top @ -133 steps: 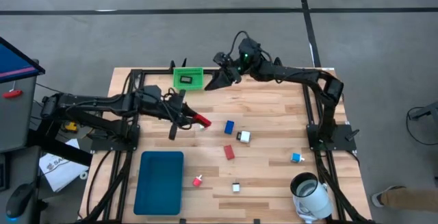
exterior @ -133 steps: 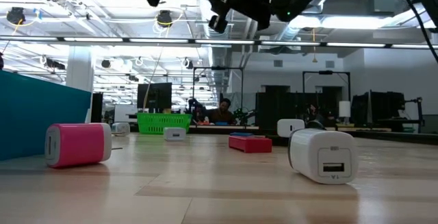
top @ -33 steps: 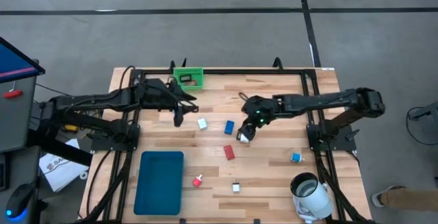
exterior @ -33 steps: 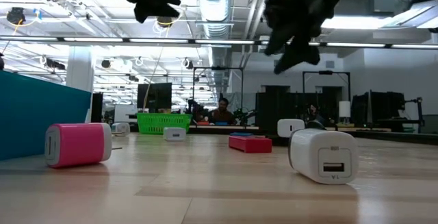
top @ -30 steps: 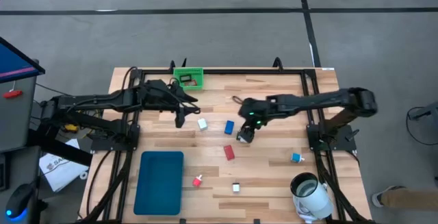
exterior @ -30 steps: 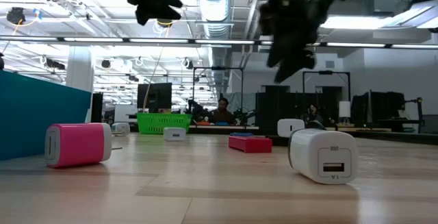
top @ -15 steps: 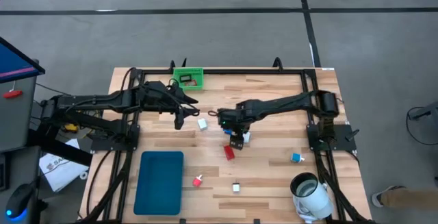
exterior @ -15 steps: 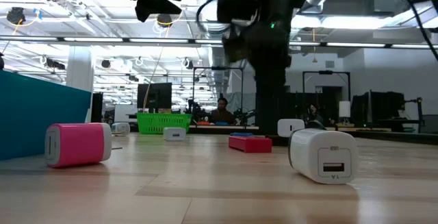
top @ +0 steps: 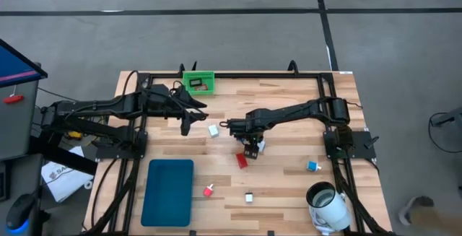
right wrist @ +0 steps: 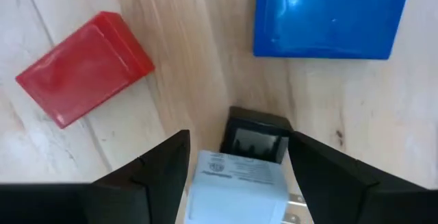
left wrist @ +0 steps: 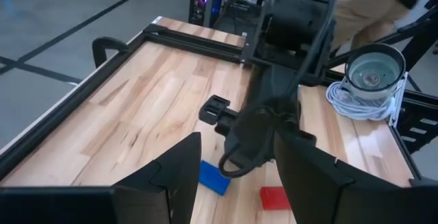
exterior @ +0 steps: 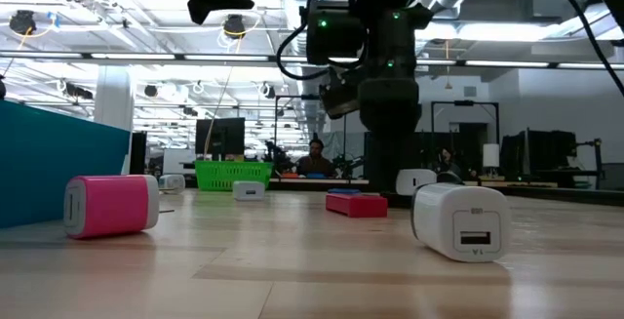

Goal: Pick & Place Office items
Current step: Put the black digital clock into the green bin

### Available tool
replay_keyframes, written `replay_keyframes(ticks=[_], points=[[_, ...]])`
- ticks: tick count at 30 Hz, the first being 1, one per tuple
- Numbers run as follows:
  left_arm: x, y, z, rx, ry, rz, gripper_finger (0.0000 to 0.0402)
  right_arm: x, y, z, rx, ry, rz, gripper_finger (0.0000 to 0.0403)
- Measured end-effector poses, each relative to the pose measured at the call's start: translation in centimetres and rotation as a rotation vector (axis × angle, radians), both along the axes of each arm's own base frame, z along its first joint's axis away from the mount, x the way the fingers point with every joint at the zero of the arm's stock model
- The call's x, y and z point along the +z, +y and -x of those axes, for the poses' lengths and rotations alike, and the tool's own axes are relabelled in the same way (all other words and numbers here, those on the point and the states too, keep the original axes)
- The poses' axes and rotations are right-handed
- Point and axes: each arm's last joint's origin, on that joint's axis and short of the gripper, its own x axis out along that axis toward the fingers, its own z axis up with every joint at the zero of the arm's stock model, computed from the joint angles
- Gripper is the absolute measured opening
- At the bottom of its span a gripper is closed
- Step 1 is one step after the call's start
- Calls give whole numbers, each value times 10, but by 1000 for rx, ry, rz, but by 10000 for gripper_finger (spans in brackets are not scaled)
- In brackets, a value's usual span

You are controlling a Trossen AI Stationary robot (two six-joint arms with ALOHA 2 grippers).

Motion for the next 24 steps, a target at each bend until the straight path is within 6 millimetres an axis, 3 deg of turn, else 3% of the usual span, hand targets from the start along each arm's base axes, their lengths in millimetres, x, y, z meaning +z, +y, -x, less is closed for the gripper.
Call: replay_keyframes(ticks=[12, 24], points=[[0, 0, 0, 10, -4, 28, 181, 0, -23, -1, -56, -19, 55, 240], [0, 0, 0, 6, -6, 39, 181, -8, -14, 4, -74, 9, 16, 240]])
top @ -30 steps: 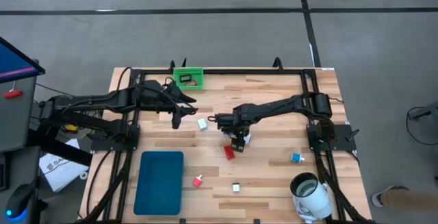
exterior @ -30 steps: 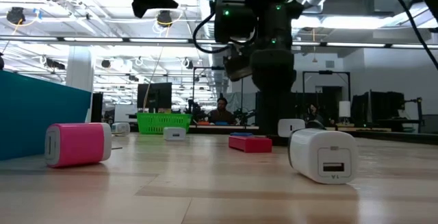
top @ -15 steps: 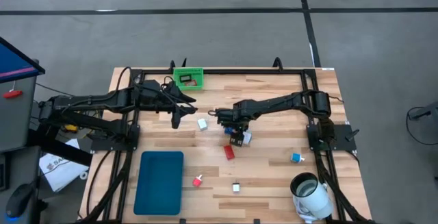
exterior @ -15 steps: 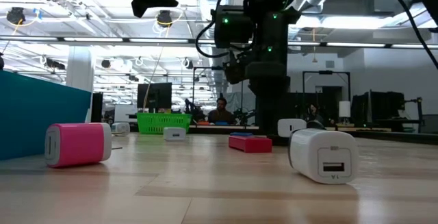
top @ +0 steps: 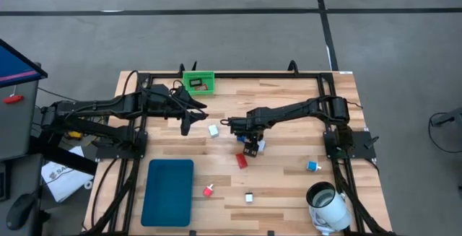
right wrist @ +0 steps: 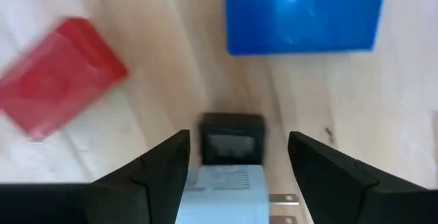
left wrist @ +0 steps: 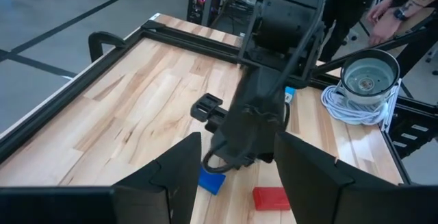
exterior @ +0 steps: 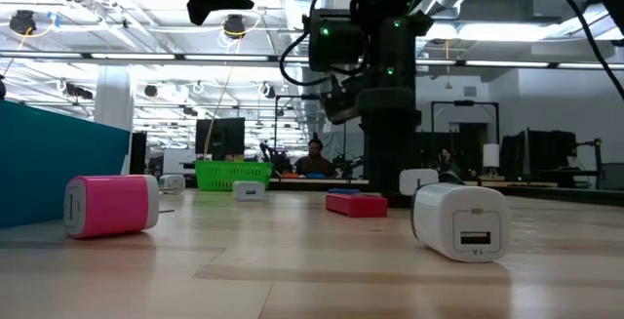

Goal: Pick & Place Office items
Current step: Put the black digital clock into the green bin

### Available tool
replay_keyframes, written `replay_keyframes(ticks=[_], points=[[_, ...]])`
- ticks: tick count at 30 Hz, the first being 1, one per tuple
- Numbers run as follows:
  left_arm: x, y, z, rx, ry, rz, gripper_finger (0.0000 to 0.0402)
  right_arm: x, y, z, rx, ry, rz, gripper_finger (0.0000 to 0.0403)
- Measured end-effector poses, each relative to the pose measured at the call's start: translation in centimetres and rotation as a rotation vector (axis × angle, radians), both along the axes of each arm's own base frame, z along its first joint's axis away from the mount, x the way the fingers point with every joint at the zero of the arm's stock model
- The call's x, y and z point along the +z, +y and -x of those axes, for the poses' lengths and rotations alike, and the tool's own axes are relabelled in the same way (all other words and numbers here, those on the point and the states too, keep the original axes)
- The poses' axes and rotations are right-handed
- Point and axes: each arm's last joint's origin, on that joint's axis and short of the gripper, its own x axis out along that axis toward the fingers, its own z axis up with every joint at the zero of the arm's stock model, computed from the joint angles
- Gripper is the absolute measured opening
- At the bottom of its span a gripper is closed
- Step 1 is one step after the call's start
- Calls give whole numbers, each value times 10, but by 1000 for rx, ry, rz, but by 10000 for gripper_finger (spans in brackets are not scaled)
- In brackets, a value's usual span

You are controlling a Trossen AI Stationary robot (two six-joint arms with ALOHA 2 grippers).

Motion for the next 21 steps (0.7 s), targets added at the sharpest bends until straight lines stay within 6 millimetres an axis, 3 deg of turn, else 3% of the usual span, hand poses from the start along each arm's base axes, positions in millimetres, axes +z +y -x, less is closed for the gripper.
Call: replay_keyframes(ticks=[15, 21], points=[[0, 0, 0, 0, 0, -1, 181, -16, 2, 9, -2, 12, -12, 238], [0, 0, 0, 0, 0, -1, 181, -16, 1, 8, -6, 7, 14, 181]])
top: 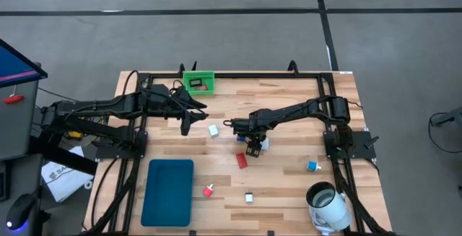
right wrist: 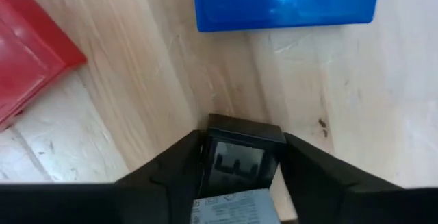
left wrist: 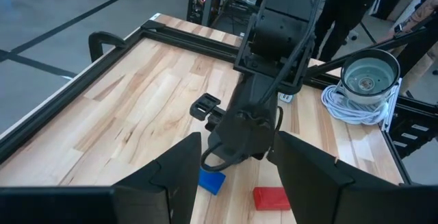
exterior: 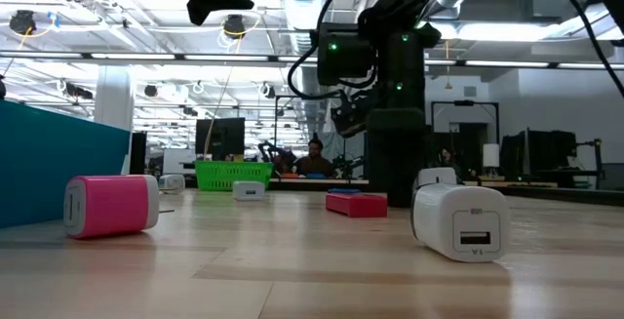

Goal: Pick & Place Office items
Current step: Put the black digital clock into the green bin

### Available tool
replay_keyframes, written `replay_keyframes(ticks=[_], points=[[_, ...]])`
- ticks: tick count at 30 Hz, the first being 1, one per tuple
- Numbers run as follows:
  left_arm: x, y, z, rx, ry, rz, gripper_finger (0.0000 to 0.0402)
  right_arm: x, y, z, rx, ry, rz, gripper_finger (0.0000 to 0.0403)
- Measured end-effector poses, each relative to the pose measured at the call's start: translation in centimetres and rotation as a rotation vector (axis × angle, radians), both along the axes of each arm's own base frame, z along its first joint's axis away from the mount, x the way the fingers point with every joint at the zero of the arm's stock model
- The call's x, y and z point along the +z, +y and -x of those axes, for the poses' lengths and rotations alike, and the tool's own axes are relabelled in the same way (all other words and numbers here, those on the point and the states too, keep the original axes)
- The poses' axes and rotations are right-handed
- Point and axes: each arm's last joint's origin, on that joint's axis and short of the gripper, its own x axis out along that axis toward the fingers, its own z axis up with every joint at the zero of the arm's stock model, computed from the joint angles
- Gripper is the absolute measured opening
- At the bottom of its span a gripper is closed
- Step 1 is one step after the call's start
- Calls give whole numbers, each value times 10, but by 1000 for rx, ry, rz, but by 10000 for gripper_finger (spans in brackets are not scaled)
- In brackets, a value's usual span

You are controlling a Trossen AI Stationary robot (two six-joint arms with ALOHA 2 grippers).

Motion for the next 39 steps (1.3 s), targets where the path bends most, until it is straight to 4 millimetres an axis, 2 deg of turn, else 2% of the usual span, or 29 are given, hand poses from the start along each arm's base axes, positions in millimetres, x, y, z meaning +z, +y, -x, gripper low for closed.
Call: replay_keyframes(ticks=[3, 7, 9, 13, 16, 23, 26, 30, 33, 36, 39], points=[[0, 0, 0, 0, 0, 0, 181, 1, 0, -2, 3, -25, 1, 141], [0, 0, 0, 0, 0, 0, 181, 7, -3, -8, -13, -101, -13, 137], [0, 0, 0, 0, 0, -1, 181, 19, -7, -12, -35, -155, -31, 137], [0, 0, 0, 0, 1, -1, 181, 53, -21, -17, -92, -275, -35, 159], [0, 0, 0, 1, 1, 2, 181, 87, -32, -15, -139, -417, -43, 162], [-5, -1, 2, -3, 51, 12, 181, 167, -49, 5, -259, -791, -104, 143], [-5, -2, 2, -4, 52, 14, 181, 187, -48, 15, -291, -866, -119, 154], [-4, -2, 1, 10, 41, 40, 181, 203, -42, 19, -314, -956, -155, 161], [-2, -3, -6, 26, -8, 22, 181, 217, -39, 13, -337, -1095, -200, 155], [6, -8, -17, 35, -110, -41, 181, 224, -41, 6, -378, -1200, -250, 149], [4, -14, -24, 87, -131, -56, 184, 225, -44, -1, -414, -1267, -255, 153]])
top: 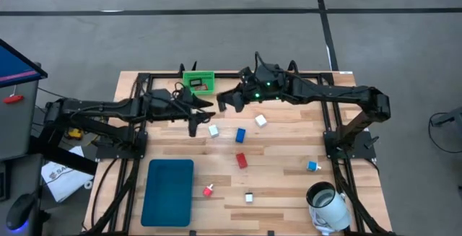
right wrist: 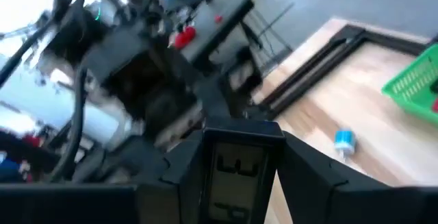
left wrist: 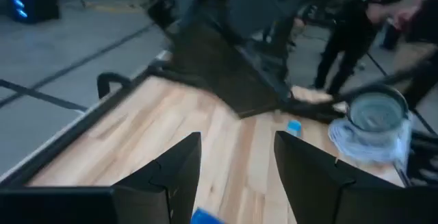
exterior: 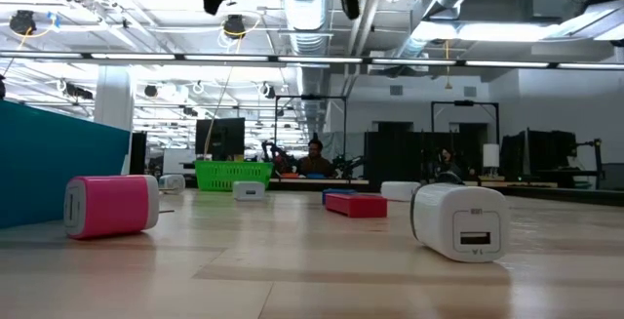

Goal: Pick & Place Office items
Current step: Put the black digital clock into the green bin

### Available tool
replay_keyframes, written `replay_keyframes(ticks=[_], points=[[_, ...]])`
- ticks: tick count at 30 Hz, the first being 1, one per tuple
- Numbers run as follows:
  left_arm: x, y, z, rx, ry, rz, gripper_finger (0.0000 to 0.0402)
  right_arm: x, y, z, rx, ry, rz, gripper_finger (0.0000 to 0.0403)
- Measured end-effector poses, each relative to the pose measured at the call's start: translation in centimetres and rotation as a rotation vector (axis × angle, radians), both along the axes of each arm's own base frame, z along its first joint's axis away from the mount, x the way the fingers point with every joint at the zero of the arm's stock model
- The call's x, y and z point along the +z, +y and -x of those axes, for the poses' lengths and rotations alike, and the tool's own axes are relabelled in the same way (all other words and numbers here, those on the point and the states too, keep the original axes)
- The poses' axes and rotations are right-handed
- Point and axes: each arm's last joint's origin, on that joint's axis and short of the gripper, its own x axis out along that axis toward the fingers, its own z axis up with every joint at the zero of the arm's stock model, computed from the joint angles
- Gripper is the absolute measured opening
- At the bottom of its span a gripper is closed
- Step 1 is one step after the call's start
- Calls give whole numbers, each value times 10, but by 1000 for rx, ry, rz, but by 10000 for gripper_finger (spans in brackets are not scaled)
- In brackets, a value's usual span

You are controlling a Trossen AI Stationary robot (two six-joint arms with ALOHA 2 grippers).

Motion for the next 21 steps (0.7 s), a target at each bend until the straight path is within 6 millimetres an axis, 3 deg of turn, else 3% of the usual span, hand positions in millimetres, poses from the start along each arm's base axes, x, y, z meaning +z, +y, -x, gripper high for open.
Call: replay_keyframes(ticks=[8, 21], points=[[-6, 0, -10, 346, -81, 111, 210, -9, -9, -7, -100, 2, 37, 153], [-18, -6, -21, 346, -67, 180, 216, -13, -35, -6, -154, 11, 75, 152]])
